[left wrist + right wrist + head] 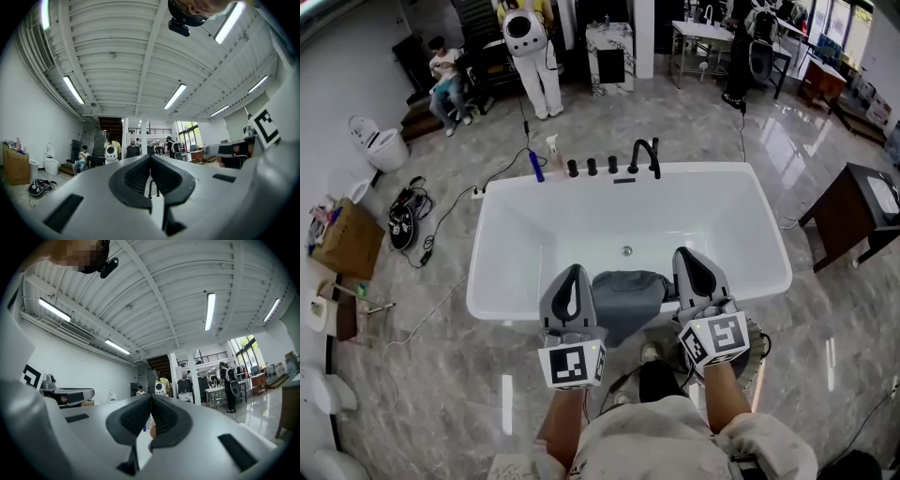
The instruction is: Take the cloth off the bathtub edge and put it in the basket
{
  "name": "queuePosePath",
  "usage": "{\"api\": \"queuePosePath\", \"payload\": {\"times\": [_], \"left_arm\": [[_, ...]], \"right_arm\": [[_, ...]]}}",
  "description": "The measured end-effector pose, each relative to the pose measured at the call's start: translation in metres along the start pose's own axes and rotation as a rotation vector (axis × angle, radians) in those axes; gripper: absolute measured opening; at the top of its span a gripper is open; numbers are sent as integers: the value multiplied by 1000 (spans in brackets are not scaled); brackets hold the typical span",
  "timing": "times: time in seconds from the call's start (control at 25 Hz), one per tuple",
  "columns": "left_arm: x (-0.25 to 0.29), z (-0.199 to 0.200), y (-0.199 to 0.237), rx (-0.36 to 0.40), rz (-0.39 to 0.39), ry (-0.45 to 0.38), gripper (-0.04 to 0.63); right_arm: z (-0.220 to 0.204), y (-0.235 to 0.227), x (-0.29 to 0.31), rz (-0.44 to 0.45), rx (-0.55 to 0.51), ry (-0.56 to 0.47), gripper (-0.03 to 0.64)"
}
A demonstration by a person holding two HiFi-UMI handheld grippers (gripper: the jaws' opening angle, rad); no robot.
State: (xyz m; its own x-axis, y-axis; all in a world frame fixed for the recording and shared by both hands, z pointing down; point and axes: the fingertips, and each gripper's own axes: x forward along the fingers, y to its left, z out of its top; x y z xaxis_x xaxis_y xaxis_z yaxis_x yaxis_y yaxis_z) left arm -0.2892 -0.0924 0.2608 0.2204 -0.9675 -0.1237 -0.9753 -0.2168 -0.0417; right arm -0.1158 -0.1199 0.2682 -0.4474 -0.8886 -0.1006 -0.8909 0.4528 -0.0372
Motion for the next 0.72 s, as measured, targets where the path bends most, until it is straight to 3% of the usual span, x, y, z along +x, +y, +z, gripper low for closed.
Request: {"api": "queuePosePath", "payload": {"times": [0.4,0.72], "left_arm": [[90,-31,-35,30,-33,78,5],[144,-83,-66,43,-59,160,5]], "right_arm": [[-29,-79,56,6,60,42,-11],[-78,-135,85,11,119,113,-11]]}}
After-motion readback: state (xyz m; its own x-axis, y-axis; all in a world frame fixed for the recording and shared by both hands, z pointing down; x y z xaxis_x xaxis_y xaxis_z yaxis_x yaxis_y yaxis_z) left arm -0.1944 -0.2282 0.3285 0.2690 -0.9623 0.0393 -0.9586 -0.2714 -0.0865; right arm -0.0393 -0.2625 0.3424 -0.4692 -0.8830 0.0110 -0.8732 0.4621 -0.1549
